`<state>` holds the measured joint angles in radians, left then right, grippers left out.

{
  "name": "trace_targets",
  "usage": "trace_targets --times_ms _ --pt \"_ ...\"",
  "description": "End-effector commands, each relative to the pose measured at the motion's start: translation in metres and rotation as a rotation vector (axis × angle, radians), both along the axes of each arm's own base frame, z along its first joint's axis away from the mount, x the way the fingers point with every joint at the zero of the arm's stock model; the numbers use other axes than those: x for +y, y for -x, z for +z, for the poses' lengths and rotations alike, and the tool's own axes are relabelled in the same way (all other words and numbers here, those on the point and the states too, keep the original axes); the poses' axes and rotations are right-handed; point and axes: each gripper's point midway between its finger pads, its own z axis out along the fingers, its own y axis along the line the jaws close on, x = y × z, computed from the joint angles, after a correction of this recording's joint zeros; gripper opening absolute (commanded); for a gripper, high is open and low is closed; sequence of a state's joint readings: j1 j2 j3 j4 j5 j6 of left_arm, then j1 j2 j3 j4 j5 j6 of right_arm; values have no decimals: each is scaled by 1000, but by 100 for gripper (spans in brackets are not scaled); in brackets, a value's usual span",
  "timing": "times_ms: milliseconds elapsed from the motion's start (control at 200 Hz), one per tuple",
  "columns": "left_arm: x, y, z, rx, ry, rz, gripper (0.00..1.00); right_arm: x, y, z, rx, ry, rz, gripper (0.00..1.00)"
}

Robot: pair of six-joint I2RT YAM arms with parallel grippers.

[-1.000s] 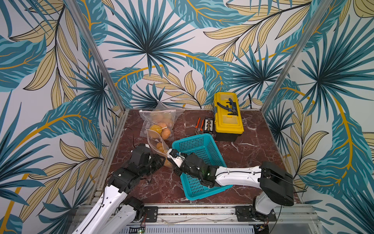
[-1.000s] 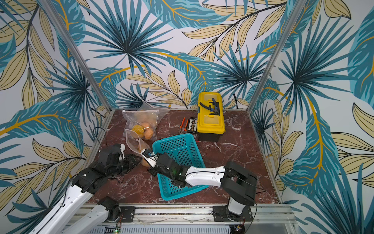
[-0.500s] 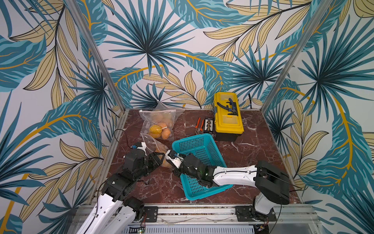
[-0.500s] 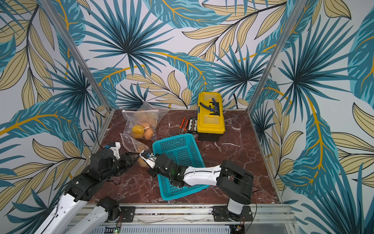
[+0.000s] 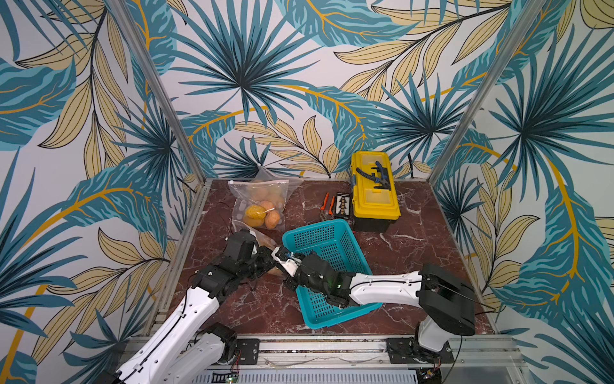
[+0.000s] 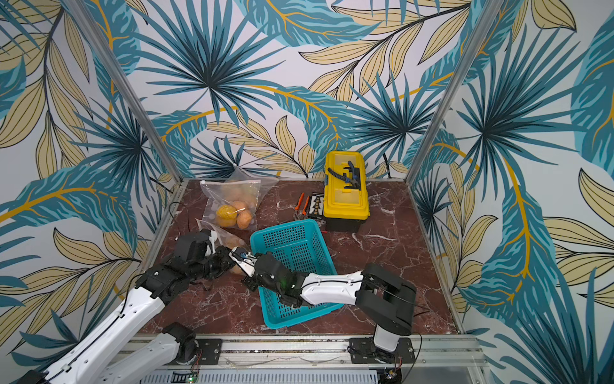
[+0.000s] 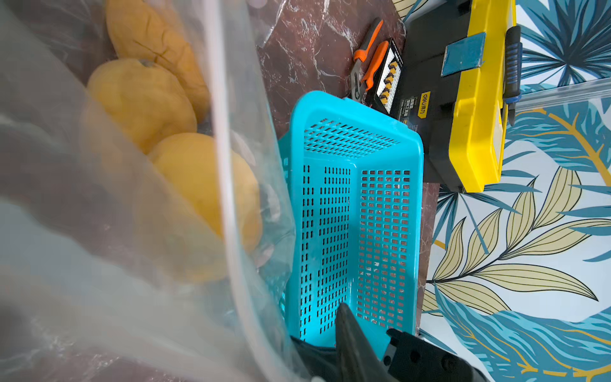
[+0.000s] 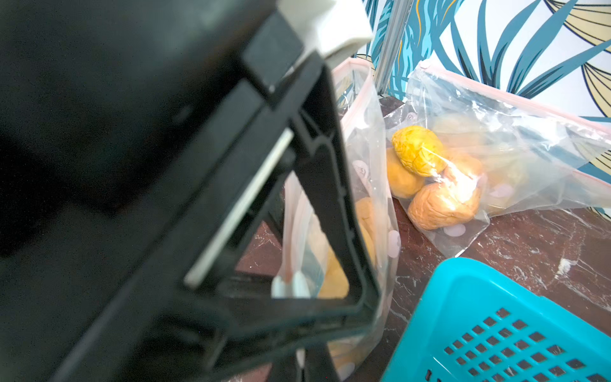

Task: Put the potatoes into a zipper bag and zip it
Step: Zip the zipper on the zipper food storage bag.

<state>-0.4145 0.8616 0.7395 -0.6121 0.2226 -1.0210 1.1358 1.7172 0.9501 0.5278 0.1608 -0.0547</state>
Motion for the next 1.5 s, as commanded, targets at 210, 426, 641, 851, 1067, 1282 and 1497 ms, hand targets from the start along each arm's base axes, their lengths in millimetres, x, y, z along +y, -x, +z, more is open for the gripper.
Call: trace_targets --times_ms 210,426,641,851,1067,1282,1497 --pt "-3 -1 21 -69 37 -12 25 0 -5 16 -39 -29 -34 0" --pt "-2 4 25 -87 53 -17 28 2 -8 12 -40 -17 -47 0" --pt "-3 6 25 -86 61 -24 21 2 -9 12 -41 -15 -53 0" --pt "-2 7 27 -98 61 -20 17 2 -11 8 -42 -5 -64 0" --pt "9 0 19 -93 18 47 8 1 -7 9 -36 -7 -47 0" --pt "32 -16 23 -115 -83 163 7 -12 8 15 -29 -64 -9 0" --pt "33 -35 20 -85 -143 183 7 -21 16 14 -24 -68 -4 0"
